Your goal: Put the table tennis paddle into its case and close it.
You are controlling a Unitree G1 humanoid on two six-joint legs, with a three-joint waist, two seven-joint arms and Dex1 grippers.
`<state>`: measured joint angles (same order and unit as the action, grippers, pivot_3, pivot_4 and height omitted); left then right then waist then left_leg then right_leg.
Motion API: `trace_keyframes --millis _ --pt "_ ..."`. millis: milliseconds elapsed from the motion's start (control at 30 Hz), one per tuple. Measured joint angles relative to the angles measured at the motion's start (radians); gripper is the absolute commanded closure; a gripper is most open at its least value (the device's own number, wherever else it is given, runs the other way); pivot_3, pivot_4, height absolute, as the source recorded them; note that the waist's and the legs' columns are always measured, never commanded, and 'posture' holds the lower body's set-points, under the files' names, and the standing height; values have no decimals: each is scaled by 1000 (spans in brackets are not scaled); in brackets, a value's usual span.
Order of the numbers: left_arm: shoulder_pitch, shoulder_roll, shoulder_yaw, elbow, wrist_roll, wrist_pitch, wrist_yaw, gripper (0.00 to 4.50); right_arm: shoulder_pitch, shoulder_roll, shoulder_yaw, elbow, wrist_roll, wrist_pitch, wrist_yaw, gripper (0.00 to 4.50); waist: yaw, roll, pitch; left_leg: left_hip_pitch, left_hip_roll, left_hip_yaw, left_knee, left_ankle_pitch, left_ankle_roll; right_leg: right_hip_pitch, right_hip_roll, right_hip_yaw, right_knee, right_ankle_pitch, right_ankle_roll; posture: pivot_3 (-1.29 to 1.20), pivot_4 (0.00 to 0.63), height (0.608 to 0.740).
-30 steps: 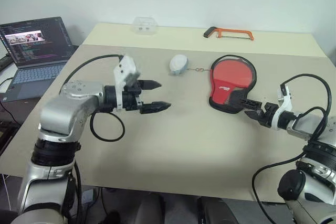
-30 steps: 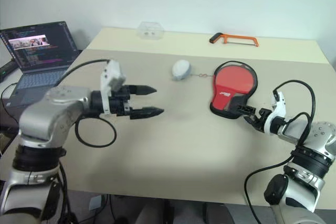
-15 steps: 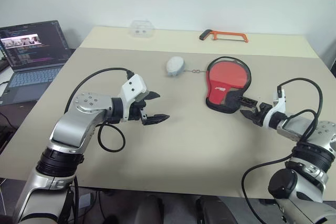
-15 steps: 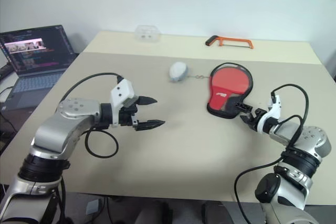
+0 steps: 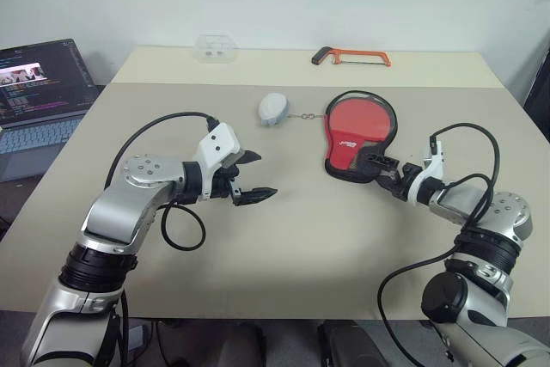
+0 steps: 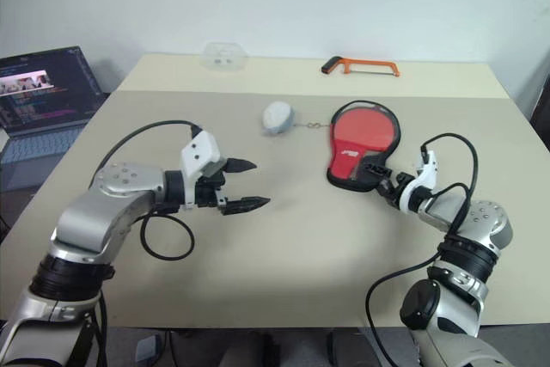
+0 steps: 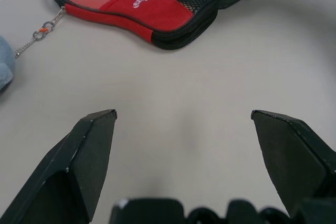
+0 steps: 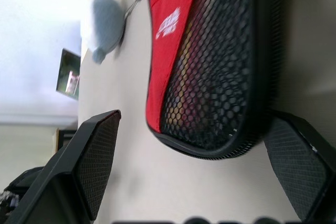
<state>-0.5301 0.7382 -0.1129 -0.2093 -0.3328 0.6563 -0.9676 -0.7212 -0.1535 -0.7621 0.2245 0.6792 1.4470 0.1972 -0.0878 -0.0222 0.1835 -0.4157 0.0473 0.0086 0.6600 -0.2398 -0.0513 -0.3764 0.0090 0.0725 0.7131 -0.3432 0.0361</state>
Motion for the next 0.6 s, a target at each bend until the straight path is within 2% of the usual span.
trace_keyframes --millis 267,367,600 --pt "7 1 0 -27 -1 19 16 27 -18 8 41 60 9 -77 0 0 -1 0 0 0 0 0 0 0 0 0 0 0 0 0 0 0 150 740" --pt "9 2 0 -38 -2 23 18 0 -21 10 57 91 8 -125 -6 634 -1 0 0 1 0 0 0 0 0 0 0 0 0 0 0 0 150 740" --pt "25 5 2 -58 -3 36 24 0 -13 2 82 153 2 -201 -31 3082 -1 0 0 1 0 0 0 0 0 0 0 1 0 0 0 0 150 740"
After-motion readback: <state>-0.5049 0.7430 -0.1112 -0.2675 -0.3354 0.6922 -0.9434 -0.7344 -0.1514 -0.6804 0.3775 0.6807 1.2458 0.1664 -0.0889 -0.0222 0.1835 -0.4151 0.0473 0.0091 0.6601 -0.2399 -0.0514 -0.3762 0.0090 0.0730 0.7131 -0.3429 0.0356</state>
